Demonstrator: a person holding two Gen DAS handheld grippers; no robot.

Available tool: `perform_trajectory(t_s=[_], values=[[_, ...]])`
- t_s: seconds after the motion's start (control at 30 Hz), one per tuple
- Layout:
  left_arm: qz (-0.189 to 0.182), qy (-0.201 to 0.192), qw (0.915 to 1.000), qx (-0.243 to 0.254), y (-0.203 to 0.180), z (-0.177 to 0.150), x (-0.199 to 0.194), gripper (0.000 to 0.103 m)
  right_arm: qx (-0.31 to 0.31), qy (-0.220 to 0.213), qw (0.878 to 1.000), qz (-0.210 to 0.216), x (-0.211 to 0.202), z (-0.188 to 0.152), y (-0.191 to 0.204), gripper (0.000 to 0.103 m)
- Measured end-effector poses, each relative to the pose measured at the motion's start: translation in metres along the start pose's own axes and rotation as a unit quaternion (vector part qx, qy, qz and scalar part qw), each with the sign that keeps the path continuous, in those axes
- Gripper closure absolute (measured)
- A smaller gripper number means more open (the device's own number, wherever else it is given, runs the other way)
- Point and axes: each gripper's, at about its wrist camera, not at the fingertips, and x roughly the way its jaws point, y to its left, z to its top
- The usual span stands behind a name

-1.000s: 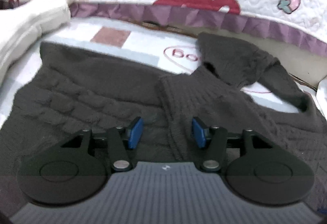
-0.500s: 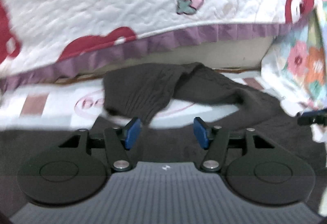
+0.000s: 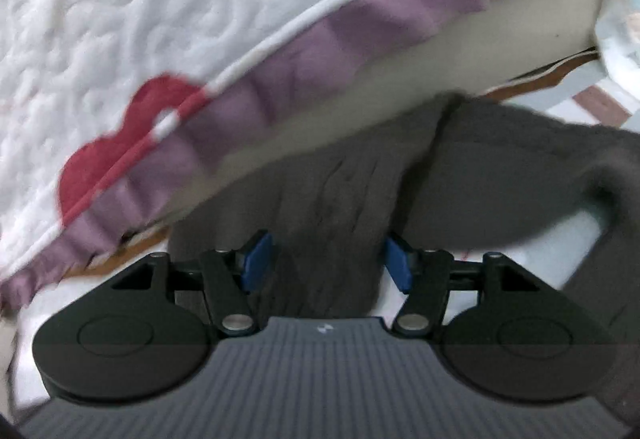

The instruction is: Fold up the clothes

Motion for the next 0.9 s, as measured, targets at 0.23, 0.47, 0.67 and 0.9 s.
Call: perform_trajectory(t_s=[0.23,0.47,0.67,0.9], values=[[0.025,0.012,0.9982,0.053,0.001,0.007,0.031,0.092,-0.014,0.022,1.0,0.008,0.015,0.007,-0.004,0.048],[-0.007,-0.025,0.9992,-0.031,0.026,0.015,0.001,0.094,0.128,0.009,0.989,0.077,0.013,0.006,-0.042,0.048],[-0.035,-0.135,0.9873,-0.077,0.045,0.012,-0.095,0.094,0.356,0.0,0.929,0.107,0.009,-0.003,-0.078,0.045],[-0.079,-0.206,0.9723,-0.078,0.052,-0.045,-0.204,0.094,0.435,-0.023,0.89,0.137,0.008,-0.016,-0.09,0.036]])
